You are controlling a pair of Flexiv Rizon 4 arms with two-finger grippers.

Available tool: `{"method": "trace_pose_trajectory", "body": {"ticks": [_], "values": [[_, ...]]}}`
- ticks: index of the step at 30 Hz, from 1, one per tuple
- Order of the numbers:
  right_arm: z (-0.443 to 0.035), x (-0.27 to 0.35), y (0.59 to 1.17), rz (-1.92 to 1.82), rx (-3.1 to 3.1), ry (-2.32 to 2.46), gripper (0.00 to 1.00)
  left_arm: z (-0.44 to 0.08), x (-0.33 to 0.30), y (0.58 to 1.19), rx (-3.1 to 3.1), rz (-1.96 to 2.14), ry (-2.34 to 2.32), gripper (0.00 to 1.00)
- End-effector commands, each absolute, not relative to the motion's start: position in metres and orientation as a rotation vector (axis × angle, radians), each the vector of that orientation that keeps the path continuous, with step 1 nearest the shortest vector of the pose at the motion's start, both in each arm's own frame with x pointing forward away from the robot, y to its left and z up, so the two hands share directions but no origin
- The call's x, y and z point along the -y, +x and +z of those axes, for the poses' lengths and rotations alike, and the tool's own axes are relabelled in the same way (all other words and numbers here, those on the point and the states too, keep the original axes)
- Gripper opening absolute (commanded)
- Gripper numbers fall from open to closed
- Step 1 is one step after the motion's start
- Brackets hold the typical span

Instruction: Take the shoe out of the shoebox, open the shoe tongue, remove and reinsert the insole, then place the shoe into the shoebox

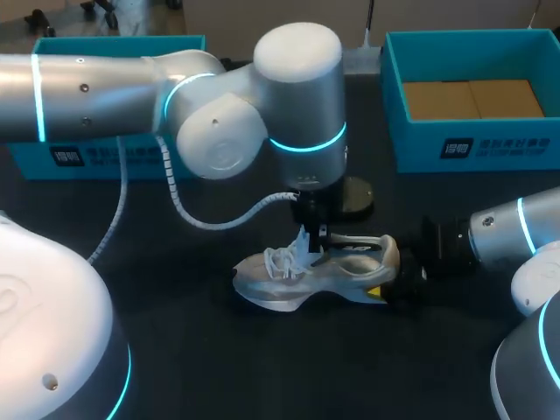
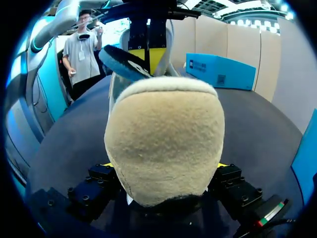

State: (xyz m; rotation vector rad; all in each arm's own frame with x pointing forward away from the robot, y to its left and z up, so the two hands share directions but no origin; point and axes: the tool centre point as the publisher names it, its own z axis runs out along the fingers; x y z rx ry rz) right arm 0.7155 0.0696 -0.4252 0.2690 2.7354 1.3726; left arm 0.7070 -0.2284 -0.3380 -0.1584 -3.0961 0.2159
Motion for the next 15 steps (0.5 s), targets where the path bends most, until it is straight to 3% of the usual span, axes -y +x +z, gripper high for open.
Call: {"method": "trace_pose_trajectory", "body": {"ticks": [1, 15], "values": [[-0.427, -0.070, 0.716, 1.366, -2.738, 0.271, 0.00, -0.331, 0.223, 0.704, 3.110, 0.275, -0.163, 0.00], [-0.427, -0.070, 0.716, 1.366, -2.738, 0.271, 0.00, -0.318, 0.245, 0.702, 3.110, 0.337, -0.206, 0.00]]}}
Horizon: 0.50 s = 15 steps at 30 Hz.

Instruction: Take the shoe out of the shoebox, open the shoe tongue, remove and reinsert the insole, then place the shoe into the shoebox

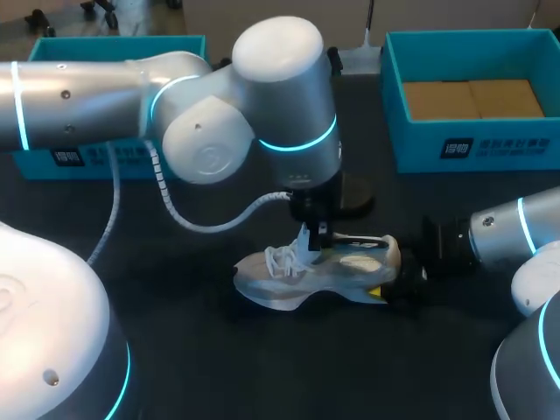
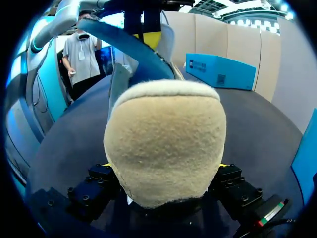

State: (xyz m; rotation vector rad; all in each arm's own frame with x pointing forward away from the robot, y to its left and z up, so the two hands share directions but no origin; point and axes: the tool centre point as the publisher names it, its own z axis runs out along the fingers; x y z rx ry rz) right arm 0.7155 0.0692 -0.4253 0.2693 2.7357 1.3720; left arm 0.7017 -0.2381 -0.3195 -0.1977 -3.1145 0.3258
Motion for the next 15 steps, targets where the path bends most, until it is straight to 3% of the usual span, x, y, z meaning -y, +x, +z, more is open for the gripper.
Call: {"method": "trace_pose_trajectory", "body": {"ticks": [1, 15], "values": [[-0.427, -0.070, 0.716, 1.366, -2.738, 0.271, 0.00, -0.317, 0.245, 0.702, 3.111, 0.348, -0.208, 0.00], [-0.427, -0.070, 0.716, 1.366, -2.738, 0.271, 0.00, -0.309, 0.264, 0.708, 3.145, 0.407, -0.118, 0.00]]}}
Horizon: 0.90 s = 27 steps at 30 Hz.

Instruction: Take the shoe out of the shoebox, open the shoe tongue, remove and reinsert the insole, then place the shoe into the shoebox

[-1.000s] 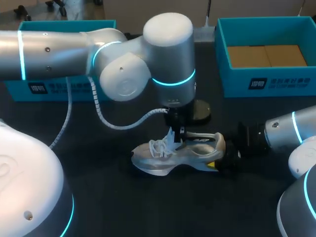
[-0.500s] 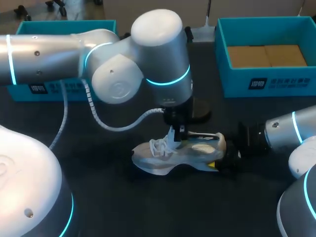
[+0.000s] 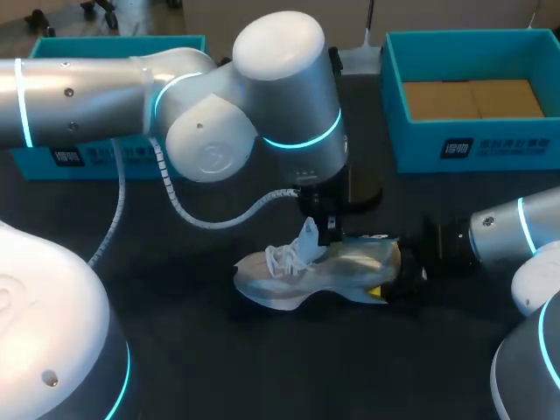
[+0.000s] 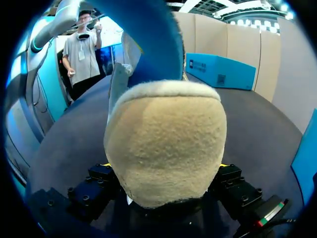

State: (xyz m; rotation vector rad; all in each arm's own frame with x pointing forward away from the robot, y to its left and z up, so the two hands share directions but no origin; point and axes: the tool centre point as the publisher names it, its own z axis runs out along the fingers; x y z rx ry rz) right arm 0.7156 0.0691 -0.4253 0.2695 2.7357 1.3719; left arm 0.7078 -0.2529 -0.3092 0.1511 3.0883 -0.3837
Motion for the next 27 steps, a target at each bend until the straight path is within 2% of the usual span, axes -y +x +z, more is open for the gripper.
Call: {"method": "trace_pose_trajectory", "body": {"ticks": [1, 13, 17, 20, 27], "values": [[-0.427, -0.070, 0.716, 1.366, -2.738, 0.271, 0.00, -0.308, 0.266, 0.709, -3.085, -0.406, 0.109, 0.00], [-0.427, -0.070, 0.716, 1.366, -2.738, 0.271, 0.00, -0.305, 0.273, 0.709, -3.096, -0.394, 0.145, 0.00], [-0.427, -0.070, 0.716, 1.366, -2.738, 0.271, 0.00, -0.306, 0.271, 0.705, -3.077, -0.414, 0.156, 0.31], [-0.427, -0.070, 0.716, 1.366, -2.738, 0.271, 0.00, -0.305, 0.270, 0.701, -3.057, -0.425, 0.161, 0.41], [-0.427, -0.070, 0.716, 1.366, -2.738, 0.271, 0.00, -0.303, 0.271, 0.696, -2.976, -0.481, 0.241, 0.41]]}}
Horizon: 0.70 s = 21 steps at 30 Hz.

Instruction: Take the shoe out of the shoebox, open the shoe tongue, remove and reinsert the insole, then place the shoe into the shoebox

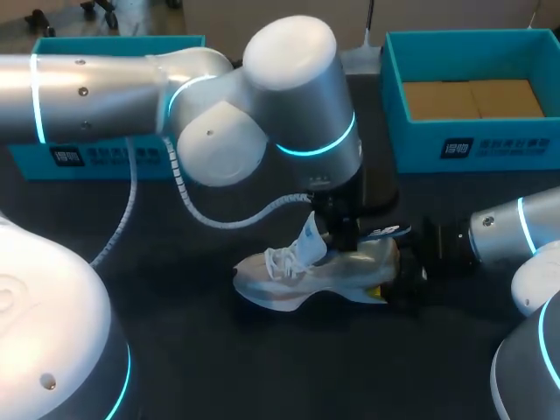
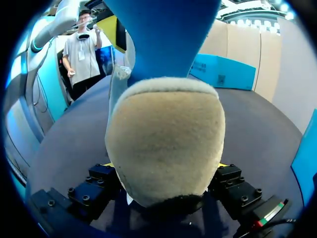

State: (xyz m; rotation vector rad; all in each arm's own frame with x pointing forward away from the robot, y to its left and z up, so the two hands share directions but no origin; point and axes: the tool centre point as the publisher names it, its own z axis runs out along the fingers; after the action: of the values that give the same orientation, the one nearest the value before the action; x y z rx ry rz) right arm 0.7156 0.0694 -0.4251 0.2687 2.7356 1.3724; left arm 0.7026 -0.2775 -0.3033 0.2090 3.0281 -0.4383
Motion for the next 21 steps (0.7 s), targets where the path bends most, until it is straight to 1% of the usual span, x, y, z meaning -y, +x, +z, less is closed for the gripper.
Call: {"method": "trace_pose_trajectory", "body": {"ticks": [1, 11, 17, 21], "values": [[-0.427, -0.070, 0.716, 1.366, -2.738, 0.271, 0.00, -0.303, 0.272, 0.694, -2.953, -0.493, 0.247, 0.40], [-0.427, -0.070, 0.716, 1.366, -2.738, 0.271, 0.00, -0.298, 0.277, 0.689, -2.814, -0.592, 0.243, 0.38], [-0.427, -0.070, 0.716, 1.366, -2.738, 0.271, 0.00, -0.293, 0.282, 0.691, -2.730, -0.572, 0.207, 0.43], [-0.427, -0.070, 0.716, 1.366, -2.738, 0.271, 0.00, -0.294, 0.284, 0.691, -2.663, -0.553, 0.166, 0.43]]}}
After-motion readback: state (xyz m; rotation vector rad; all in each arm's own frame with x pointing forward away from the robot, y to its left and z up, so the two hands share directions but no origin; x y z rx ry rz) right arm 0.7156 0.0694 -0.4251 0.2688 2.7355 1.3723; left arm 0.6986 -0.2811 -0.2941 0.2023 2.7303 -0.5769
